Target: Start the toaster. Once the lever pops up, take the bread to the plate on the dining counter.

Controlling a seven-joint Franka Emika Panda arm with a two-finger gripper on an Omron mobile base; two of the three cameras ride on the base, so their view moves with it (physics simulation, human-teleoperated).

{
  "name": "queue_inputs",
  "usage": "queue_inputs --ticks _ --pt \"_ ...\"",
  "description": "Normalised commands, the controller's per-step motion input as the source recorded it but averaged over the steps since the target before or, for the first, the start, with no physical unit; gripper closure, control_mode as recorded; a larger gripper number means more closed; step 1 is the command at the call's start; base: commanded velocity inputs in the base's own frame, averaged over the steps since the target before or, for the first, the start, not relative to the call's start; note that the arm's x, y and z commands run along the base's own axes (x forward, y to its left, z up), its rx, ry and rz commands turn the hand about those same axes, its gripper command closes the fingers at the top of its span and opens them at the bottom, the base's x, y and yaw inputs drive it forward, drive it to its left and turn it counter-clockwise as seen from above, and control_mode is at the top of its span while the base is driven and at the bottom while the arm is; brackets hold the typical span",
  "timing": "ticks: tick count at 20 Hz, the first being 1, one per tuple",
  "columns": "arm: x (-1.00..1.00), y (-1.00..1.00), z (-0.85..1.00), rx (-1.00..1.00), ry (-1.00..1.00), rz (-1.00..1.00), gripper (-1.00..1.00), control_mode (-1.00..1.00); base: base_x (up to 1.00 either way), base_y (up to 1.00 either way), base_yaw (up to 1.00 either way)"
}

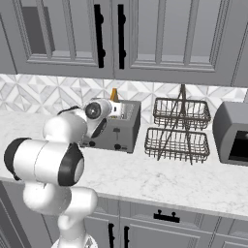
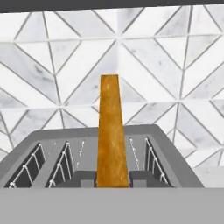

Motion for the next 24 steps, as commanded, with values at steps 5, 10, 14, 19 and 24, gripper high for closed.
queue_inputs --ticks 5,10,14,19,24 --pt "-0.63 0.01 0.81 -0.06 0.05 -0.02 1.0 -1.0 0.0 0.0 0.0" --pt "-0.68 0.03 0.82 -0.09 0.17 -0.01 1.0 -1.0 0.0 0.0 0.0" --pt "-0.91 0.0 0.61 -0.04 0.31 -0.02 1.0 -1.0 0.0 0.0 0.0" --pt "-0.94 0.0 0.34 0.0 0.27 -0.04 1.0 -1.0 0.0 0.0 0.0" --pt "-0.96 0.12 0.05 0.0 0.12 -0.05 1.0 -1.0 0.0 0.0 0.0"
